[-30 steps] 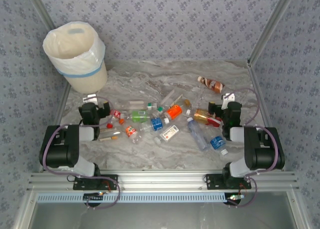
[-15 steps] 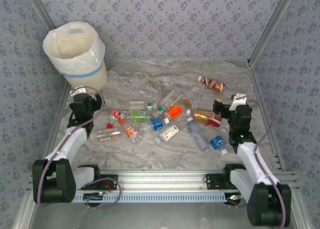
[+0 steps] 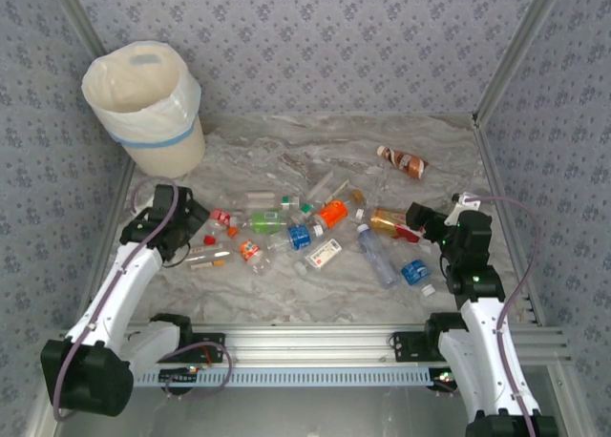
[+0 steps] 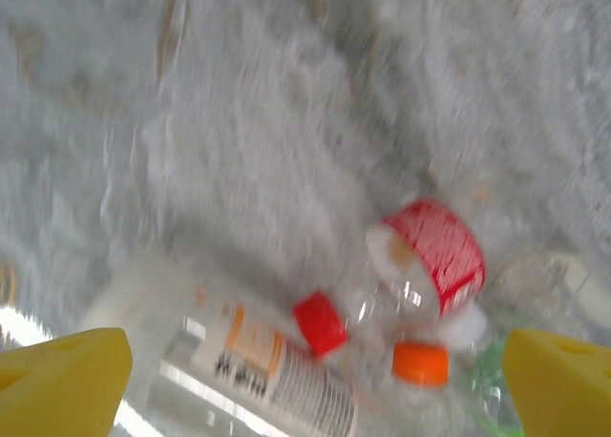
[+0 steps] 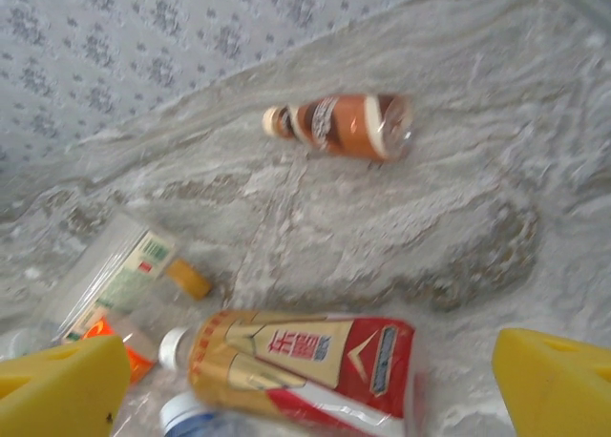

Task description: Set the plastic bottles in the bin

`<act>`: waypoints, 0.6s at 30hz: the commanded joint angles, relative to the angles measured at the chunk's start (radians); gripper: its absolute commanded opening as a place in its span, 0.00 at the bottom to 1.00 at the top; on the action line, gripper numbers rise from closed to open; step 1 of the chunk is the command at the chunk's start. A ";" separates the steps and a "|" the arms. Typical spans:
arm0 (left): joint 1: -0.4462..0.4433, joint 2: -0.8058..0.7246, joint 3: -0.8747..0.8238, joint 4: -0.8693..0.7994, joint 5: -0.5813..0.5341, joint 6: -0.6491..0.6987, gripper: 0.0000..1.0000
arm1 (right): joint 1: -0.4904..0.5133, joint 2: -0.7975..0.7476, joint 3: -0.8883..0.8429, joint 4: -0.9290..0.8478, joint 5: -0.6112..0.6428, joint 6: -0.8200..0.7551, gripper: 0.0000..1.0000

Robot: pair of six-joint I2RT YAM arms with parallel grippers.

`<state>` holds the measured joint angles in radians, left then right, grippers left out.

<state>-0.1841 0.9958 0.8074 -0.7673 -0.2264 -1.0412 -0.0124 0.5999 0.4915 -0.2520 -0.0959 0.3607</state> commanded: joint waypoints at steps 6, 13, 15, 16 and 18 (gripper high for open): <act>-0.020 0.057 0.009 -0.245 0.036 -0.382 1.00 | 0.014 0.014 0.081 -0.103 -0.096 0.046 1.00; -0.013 0.140 -0.044 -0.118 0.120 -0.475 1.00 | 0.035 0.034 0.097 -0.085 -0.056 0.041 1.00; -0.005 0.160 -0.073 -0.071 0.120 -0.529 1.00 | 0.047 0.040 0.093 -0.071 -0.049 0.042 1.00; 0.000 0.169 -0.087 -0.045 0.130 -0.553 1.00 | 0.052 0.045 0.092 -0.067 -0.044 0.040 1.00; 0.005 0.183 -0.118 0.022 0.128 -0.602 0.99 | 0.064 0.058 0.098 -0.067 -0.038 0.029 1.00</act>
<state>-0.1894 1.1610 0.7216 -0.8310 -0.1143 -1.5352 0.0368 0.6498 0.5625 -0.3256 -0.1535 0.3939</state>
